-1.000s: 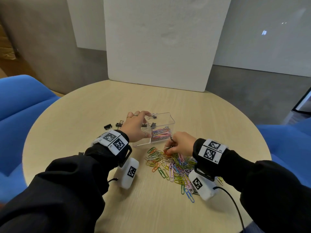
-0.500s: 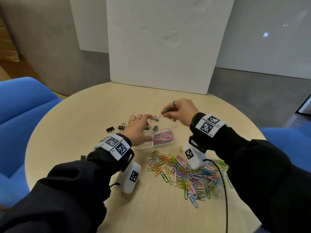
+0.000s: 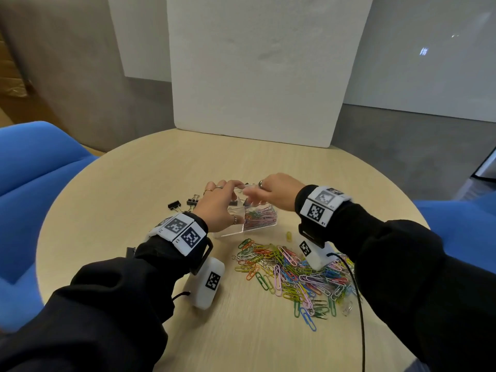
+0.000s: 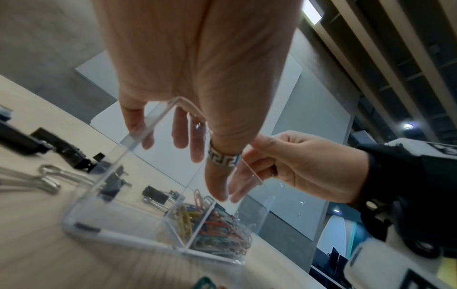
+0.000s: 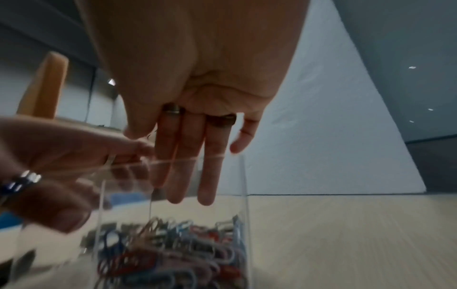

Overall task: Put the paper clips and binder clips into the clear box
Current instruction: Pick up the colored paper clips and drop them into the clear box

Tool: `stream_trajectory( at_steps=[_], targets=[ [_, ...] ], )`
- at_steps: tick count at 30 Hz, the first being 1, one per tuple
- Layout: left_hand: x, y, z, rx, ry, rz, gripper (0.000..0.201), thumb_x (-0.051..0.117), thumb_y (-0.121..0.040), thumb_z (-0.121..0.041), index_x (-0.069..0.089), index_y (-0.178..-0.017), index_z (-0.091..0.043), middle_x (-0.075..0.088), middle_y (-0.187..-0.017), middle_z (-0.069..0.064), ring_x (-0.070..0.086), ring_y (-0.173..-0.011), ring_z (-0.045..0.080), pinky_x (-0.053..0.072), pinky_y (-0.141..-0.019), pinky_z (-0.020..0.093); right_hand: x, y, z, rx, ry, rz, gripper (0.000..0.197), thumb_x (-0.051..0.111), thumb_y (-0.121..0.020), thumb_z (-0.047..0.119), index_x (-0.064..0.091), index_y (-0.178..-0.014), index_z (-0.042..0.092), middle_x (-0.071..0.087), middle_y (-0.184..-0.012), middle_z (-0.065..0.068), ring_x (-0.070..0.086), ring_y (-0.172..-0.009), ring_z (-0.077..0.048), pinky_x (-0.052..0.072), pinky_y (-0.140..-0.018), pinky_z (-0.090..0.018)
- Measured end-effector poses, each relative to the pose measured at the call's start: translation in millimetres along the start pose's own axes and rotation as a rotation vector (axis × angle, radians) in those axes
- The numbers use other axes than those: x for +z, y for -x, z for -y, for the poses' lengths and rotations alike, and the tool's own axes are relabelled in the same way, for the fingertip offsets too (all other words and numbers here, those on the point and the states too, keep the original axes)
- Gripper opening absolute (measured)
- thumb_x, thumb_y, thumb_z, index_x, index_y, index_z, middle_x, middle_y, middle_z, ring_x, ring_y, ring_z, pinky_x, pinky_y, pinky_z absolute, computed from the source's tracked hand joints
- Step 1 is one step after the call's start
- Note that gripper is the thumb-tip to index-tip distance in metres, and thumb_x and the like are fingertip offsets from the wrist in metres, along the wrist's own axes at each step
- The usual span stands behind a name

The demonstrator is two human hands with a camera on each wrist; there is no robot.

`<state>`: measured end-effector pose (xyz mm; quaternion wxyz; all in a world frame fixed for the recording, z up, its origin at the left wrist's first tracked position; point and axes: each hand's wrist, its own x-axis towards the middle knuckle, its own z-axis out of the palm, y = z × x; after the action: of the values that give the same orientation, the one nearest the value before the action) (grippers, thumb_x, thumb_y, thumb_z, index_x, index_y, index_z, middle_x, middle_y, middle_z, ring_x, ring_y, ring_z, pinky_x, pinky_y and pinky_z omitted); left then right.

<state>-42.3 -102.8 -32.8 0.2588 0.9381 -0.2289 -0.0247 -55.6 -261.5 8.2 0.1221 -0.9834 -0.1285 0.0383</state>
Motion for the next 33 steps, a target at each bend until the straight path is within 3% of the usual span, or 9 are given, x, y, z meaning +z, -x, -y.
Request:
stream_trajectory(
  at_steps=[3, 7, 12, 17, 19, 23, 25, 29, 33],
  targets=[
    [-0.1, 0.0, 0.1, -0.004, 0.007, -0.001, 0.072, 0.071, -0.079, -0.025, 0.030, -0.139, -0.026, 0.050, -0.121, 0.002, 0.031, -0.116, 0.022, 0.030, -0.095, 0.031, 11.6, 0.7, 9.1, 0.014, 0.362, 0.146, 0.063, 0.015, -0.095, 0.055, 0.051, -0.058, 0.018, 0.045, -0.056, 0.003, 0.040, -0.057, -0.010, 0.032, -0.095, -0.037],
    [0.0, -0.1, 0.1, -0.005, 0.007, 0.001, 0.073, 0.071, -0.078, -0.026, 0.030, -0.139, -0.026, 0.049, -0.120, 0.001, 0.031, -0.117, 0.022, 0.031, -0.095, 0.032, 11.4, 1.3, 5.8, 0.033, 0.387, 0.176, 0.074, 0.010, -0.094, 0.057, 0.072, -0.097, 0.017, 0.068, -0.085, -0.002, 0.056, -0.095, -0.017, 0.022, -0.106, -0.041],
    [0.0, -0.9, 0.6, -0.007, -0.002, 0.000, 0.074, 0.072, -0.078, -0.028, 0.029, -0.139, -0.026, 0.050, -0.120, 0.001, 0.032, -0.115, 0.021, 0.032, -0.093, 0.031, -6.6, 8.8, -10.2, 0.038, 0.048, 0.048, 0.061, 0.021, -0.095, 0.054, 0.068, -0.109, 0.019, 0.068, -0.112, -0.002, 0.058, -0.107, -0.018, 0.033, -0.105, -0.041],
    [-0.1, -1.1, 0.2, -0.008, -0.002, 0.004, 0.073, 0.072, -0.078, -0.028, 0.030, -0.138, -0.026, 0.050, -0.119, 0.001, 0.033, -0.114, 0.022, 0.031, -0.092, 0.031, -22.5, 32.5, -28.0, 0.027, -0.225, -0.126, 0.037, 0.038, -0.097, 0.038, 0.064, -0.108, 0.015, 0.067, -0.107, -0.002, 0.059, -0.091, -0.013, 0.046, -0.074, -0.020],
    [-0.3, -0.9, 0.3, -0.007, -0.009, 0.005, 0.073, 0.072, -0.078, -0.028, 0.031, -0.138, -0.025, 0.050, -0.119, 0.002, 0.032, -0.114, 0.022, 0.031, -0.092, 0.031, -22.9, 46.0, -35.4, 0.077, -0.213, 0.025, 0.029, 0.042, -0.096, 0.035, 0.062, -0.108, 0.017, 0.065, -0.099, 0.002, 0.061, -0.082, -0.011, 0.046, -0.064, -0.015],
    [-0.5, -0.5, 0.2, -0.008, -0.006, 0.008, 0.073, 0.072, -0.077, -0.028, 0.031, -0.138, -0.025, 0.050, -0.119, 0.002, 0.032, -0.115, 0.022, 0.032, -0.094, 0.033, -11.8, 78.2, -50.7, 0.207, -0.150, 0.443, 0.016, 0.053, -0.091, 0.038, 0.061, -0.092, 0.025, 0.064, -0.085, 0.008, 0.062, -0.069, -0.007, 0.049, -0.063, -0.019],
    [-0.5, -0.7, 0.3, -0.008, -0.011, 0.012, 0.073, 0.072, -0.078, -0.028, 0.031, -0.138, -0.025, 0.050, -0.118, 0.001, 0.032, -0.115, 0.022, 0.032, -0.095, 0.032, -7.8, 92.2, -59.9, 0.280, -0.102, 0.508, 0.019, 0.057, -0.086, 0.045, 0.060, -0.084, 0.026, 0.065, -0.084, 0.007, 0.063, -0.069, -0.009, 0.050, -0.062, -0.020],
    [0.0, -1.0, 0.4, -0.008, -0.011, 0.010, 0.073, 0.072, -0.078, -0.027, 0.031, -0.138, -0.024, 0.050, -0.118, 0.002, 0.032, -0.115, 0.023, 0.030, -0.094, 0.031, -14.2, 114.5, -79.6, 0.437, 0.014, 0.394, 0.039, 0.062, -0.078, 0.053, 0.055, -0.100, 0.022, 0.056, -0.099, 0.002, 0.057, -0.081, -0.014, 0.051, -0.049, -0.020],
    [-0.3, -0.5, -0.3, -0.009, -0.019, 0.004, 0.073, 0.071, -0.078, -0.028, 0.031, -0.138, -0.024, 0.050, -0.119, 0.002, 0.032, -0.117, 0.024, 0.031, -0.097, 0.034, -9.3, 128.9, -91.9, 0.616, 0.166, 0.365, 0.044, 0.046, -0.093, 0.043, 0.048, -0.122, 0.011, 0.054, -0.117, -0.007, 0.047, -0.085, -0.013, 0.042, -0.042, -0.003]
  ],
)
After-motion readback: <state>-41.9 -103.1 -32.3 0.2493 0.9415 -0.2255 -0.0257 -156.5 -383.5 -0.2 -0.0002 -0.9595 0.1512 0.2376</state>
